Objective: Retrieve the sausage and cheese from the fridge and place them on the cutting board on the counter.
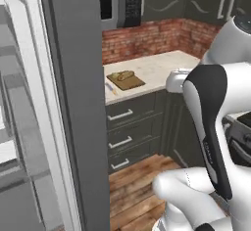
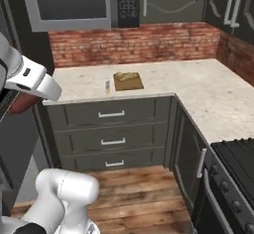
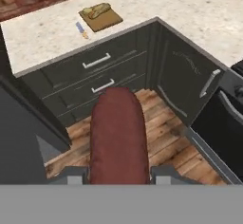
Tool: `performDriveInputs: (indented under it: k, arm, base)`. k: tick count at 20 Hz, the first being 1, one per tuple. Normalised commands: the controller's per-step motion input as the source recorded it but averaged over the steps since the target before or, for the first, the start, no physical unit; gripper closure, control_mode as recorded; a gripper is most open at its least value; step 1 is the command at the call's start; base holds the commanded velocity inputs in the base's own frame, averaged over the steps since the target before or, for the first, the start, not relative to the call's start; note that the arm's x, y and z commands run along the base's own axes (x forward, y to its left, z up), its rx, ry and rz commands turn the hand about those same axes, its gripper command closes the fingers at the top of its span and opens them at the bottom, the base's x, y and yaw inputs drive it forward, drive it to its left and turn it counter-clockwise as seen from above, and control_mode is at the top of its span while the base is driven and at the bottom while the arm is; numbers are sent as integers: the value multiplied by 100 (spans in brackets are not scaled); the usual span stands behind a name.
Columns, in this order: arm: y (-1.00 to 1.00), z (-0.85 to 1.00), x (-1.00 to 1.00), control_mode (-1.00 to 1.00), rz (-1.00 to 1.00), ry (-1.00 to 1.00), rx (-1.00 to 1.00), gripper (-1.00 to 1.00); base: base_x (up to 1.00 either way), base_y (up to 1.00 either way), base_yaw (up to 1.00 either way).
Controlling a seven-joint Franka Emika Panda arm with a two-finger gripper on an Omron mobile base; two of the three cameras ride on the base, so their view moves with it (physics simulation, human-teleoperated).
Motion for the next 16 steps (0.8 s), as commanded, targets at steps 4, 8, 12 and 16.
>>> performDriveInputs:
  k: [4, 8, 12, 16]
  arm:
    - [0, 0, 0, 100, 0, 0, 0, 100]
    - [0, 0, 0, 100, 0, 0, 0, 100]
    - [0, 0, 0, 100, 0, 0, 0, 100]
    - [0, 0, 0, 100, 0, 0, 0, 100]
  base:
    - [67, -100, 5]
    - [93, -34, 0]
    - [100, 16, 2]
    - [100, 8, 7]
